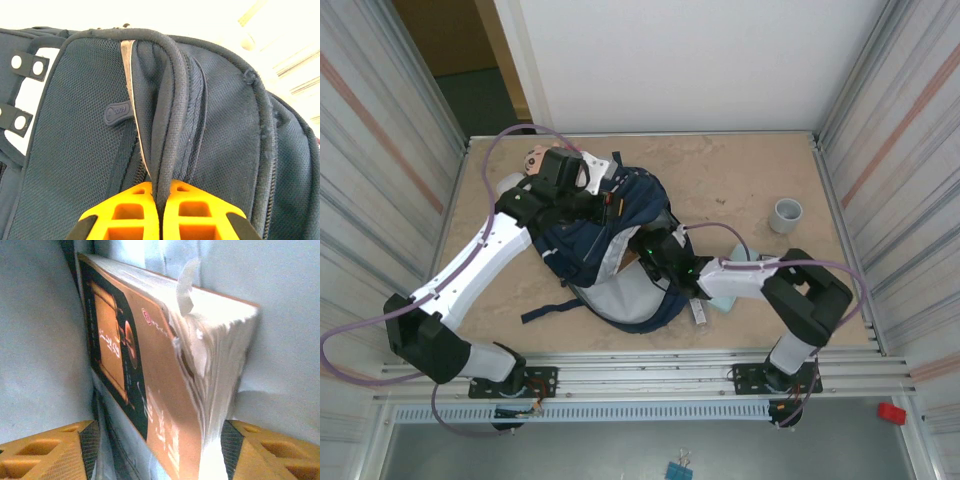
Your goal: Pack the student bag
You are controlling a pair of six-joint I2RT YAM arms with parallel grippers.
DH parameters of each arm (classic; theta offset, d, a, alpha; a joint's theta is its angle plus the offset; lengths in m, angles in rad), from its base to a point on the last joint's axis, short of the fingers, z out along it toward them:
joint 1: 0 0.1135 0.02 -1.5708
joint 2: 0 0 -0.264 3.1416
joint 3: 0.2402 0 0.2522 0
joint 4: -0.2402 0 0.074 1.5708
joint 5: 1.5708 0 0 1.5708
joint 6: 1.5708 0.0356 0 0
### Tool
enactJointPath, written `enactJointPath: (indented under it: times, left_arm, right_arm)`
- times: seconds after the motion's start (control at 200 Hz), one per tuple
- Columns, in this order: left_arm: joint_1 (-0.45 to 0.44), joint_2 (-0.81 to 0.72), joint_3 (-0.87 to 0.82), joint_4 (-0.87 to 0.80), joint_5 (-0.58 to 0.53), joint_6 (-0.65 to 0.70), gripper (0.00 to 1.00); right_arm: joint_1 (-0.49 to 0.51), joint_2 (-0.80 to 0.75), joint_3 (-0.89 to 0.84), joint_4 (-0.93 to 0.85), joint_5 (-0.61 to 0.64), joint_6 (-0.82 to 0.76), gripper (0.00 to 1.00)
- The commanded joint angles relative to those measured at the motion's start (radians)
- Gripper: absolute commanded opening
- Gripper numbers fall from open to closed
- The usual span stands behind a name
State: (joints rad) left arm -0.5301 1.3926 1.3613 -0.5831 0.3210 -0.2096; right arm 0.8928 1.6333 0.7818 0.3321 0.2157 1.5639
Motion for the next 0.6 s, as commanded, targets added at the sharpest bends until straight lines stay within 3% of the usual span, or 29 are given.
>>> enactJointPath:
  times: [0.0,0.17,0.346,0.596]
  left_arm:
    - [0.019,-0.06,0.009,0.077,-0.034,0.013,0.0]
    - [0.022,-0.052,-0.016,0.081,-0.028,0.022,0.0]
    - [0.01,-0.051,-0.08,0.085,-0.045,0.038,0.0]
    - [-0.111,0.001,-0.202,0.121,-0.103,0.11,0.0]
  right_arm:
    - [0.006,-0.108,-0.047,-0.117,-0.015,0.004,0.68]
    - [0.021,-0.284,-0.103,-0.237,-0.015,-0.065,0.69]
    - [0.02,-0.507,-0.128,-0.39,0.031,-0.245,0.7]
    - [-0.007,-0.793,-0.194,-0.541,0.072,-0.563,0.69]
